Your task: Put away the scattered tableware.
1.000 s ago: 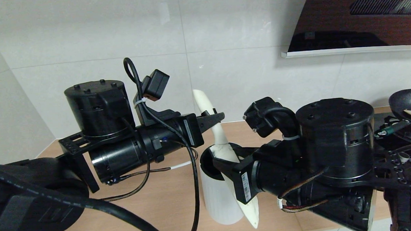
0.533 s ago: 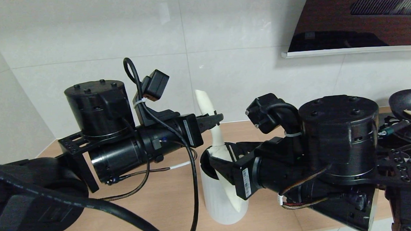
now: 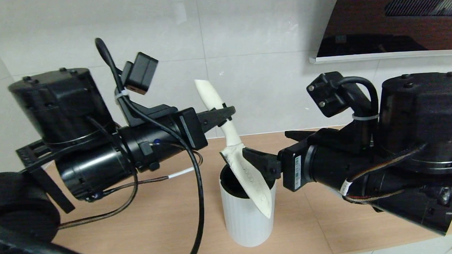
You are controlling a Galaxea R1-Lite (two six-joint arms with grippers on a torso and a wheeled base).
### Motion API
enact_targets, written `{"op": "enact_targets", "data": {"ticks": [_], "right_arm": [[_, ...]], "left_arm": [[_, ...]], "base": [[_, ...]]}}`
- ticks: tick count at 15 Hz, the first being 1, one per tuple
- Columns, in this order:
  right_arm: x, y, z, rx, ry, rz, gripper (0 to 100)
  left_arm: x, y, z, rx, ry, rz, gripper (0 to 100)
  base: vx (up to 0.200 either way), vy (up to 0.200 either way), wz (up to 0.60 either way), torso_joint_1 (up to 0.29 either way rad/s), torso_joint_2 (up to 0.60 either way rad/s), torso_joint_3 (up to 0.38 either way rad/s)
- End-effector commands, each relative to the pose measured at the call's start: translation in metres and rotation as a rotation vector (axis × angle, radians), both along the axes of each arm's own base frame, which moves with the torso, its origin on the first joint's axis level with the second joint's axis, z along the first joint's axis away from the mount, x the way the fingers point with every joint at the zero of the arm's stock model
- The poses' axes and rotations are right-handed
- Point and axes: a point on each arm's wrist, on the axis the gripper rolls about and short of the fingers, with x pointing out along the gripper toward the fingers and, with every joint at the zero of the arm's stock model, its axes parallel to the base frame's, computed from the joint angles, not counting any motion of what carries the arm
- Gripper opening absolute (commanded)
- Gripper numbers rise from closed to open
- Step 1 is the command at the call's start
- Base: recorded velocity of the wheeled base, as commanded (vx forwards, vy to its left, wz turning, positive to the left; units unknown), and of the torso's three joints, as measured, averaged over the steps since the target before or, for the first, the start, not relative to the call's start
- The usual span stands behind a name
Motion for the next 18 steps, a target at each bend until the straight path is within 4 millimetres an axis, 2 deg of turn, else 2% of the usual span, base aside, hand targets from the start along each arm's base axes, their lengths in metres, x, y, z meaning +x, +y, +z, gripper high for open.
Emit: {"op": "enact_targets", "data": {"ticks": [1,4,8,12,18], "right_arm": [[0.001,-0.011,0.008,0.022,-0.018,-0.023,100],[0.006,-0.018,0.003,-0.005,-0.017,-0.051,100],[0.010,-0.022,0.000,-0.048,-0.037,-0.065,100],[0.011,-0.021,0.000,-0.049,-0.037,-0.067,100],[0.011,-0.021,-0.001,-0.050,-0.036,-0.067,100]], "left_arm": [[-0.010,0.017,0.020,-0.037,-0.065,0.036,0],[-0.009,0.033,0.027,0.008,-0.151,0.098,0],[-0.002,0.032,0.027,-0.004,-0.249,0.107,0],[0.027,0.016,-0.004,0.081,-0.368,0.128,0],[0.022,0.010,-0.017,0.156,-0.385,0.102,0]], "base": [[0.000,0.000,0.00,0.000,0.00,0.000],[0.000,0.000,0.00,0.000,0.00,0.000],[0.000,0.000,0.00,0.000,0.00,0.000],[0.000,0.000,0.00,0.000,0.00,0.000],[0.000,0.000,0.00,0.000,0.00,0.000]]}}
